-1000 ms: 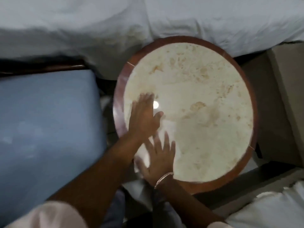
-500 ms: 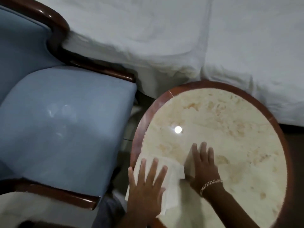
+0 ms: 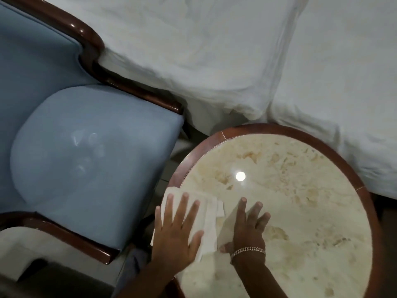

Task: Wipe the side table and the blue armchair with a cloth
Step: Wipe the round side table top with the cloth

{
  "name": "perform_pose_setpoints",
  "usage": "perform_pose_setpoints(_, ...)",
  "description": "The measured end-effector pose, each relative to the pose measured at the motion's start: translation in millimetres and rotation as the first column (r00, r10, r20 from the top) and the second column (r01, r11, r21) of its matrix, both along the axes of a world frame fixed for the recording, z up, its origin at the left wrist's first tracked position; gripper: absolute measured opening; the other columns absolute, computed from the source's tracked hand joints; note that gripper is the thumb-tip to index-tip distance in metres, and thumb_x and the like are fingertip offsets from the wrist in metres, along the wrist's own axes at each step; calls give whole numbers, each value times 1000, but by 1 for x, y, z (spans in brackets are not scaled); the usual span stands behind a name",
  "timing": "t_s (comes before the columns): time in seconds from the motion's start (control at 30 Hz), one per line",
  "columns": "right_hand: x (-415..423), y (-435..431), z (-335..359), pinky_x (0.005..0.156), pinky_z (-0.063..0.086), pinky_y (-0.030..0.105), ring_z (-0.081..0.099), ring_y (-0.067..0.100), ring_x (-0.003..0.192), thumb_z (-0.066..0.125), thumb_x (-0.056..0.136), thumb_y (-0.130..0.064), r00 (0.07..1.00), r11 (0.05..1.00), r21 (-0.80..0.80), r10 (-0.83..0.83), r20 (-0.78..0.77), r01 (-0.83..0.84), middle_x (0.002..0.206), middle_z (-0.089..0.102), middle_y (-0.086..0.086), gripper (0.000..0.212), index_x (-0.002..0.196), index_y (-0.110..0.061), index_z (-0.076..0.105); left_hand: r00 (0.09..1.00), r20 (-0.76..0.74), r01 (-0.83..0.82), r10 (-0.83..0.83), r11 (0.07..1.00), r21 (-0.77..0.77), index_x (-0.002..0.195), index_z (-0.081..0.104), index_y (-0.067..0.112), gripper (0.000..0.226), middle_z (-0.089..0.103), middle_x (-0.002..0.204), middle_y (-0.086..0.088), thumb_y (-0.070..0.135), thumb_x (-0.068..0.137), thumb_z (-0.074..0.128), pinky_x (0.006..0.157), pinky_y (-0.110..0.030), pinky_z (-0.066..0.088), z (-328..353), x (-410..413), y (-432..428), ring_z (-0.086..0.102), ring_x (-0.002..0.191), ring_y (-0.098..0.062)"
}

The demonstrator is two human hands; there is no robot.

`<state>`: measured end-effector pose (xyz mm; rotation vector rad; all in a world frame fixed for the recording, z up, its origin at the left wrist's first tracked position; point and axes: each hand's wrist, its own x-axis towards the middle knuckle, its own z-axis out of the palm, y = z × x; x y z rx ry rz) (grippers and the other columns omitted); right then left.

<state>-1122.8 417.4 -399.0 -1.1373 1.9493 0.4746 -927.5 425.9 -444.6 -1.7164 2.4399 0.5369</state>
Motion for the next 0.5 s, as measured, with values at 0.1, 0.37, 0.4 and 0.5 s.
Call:
perform_pose_setpoints(0.1,1,-4,1,107,48,57,-19,55,147,87,70,-41,999,1000,-3,25,-36,-25,159,-31,26,147,149,-17,-35,1000,-13,0,0,1000,-12,163,31,27,78,25,175,-10,58,94,48,118,-75,30,4,-24,-46,14,162,-46)
perform_pose_setpoints(0.37,-5,5,-2,107,48,56,-10,57,148,84,66,-53,993,994,-62,89,-72,-93,161,-24,28,151,143,-18,-40,999,-33,42,-40,999,34,165,23,20,77,22,175,-14,55,97,37,127,-67,18,0,-102,-223,10,162,-47)
perform_pose_setpoints(0.4,-5,4,-1,108,46,57,-11,56,148,86,66,-51,995,994,-69,79,-56,-83,161,-24,28,150,147,-19,-36,997,-23,68,-69,998,-19,165,26,20,77,23,175,-14,54,97,38,127,-67,20,-1,-88,-205,13,161,-47)
perform_pose_setpoints(0.5,-5,1,4,109,41,59,-15,56,148,89,66,-42,999,998,-45,33,-4,-33,161,-26,26,148,152,-20,-29,995,-2,99,-100,987,-123,162,34,18,75,30,171,-16,49,95,47,122,-70,28,0,-27,-119,21,158,-50)
